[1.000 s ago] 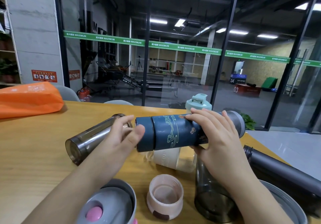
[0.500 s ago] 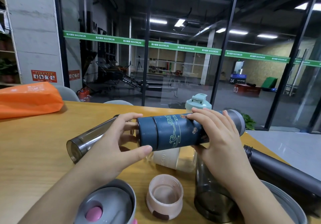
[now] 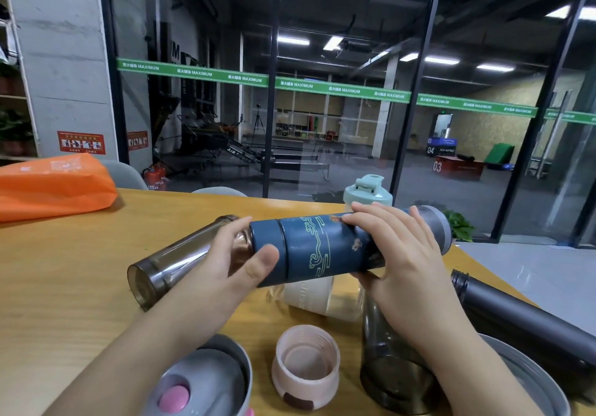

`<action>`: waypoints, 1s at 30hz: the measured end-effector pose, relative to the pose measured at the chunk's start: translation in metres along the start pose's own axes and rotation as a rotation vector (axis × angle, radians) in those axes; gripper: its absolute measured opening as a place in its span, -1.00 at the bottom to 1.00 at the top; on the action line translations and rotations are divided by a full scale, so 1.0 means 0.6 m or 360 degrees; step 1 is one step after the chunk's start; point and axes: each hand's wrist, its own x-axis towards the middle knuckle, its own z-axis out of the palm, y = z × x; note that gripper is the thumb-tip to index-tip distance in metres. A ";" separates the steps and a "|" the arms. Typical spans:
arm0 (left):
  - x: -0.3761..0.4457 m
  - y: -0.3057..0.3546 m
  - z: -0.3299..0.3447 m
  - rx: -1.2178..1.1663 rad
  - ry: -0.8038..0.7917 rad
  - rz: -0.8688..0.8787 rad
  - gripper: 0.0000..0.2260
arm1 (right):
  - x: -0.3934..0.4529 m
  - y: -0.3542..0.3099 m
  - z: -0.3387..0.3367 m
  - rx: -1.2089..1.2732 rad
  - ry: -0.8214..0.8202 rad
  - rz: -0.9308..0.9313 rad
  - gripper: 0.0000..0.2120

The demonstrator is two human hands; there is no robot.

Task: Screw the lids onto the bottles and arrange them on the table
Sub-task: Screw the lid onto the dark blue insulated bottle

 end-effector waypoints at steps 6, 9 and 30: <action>0.000 -0.003 -0.003 -0.0009 0.0059 0.0057 -0.21 | -0.001 0.000 0.000 0.0010 -0.0017 -0.0014 -0.18; -0.001 -0.002 -0.004 -0.0042 -0.0031 0.0096 -0.24 | 0.000 0.000 -0.001 0.0009 0.0007 -0.0023 -0.17; -0.005 0.003 -0.007 0.0375 0.0057 0.0564 -0.33 | -0.003 0.002 0.001 0.0042 0.0013 -0.0025 -0.17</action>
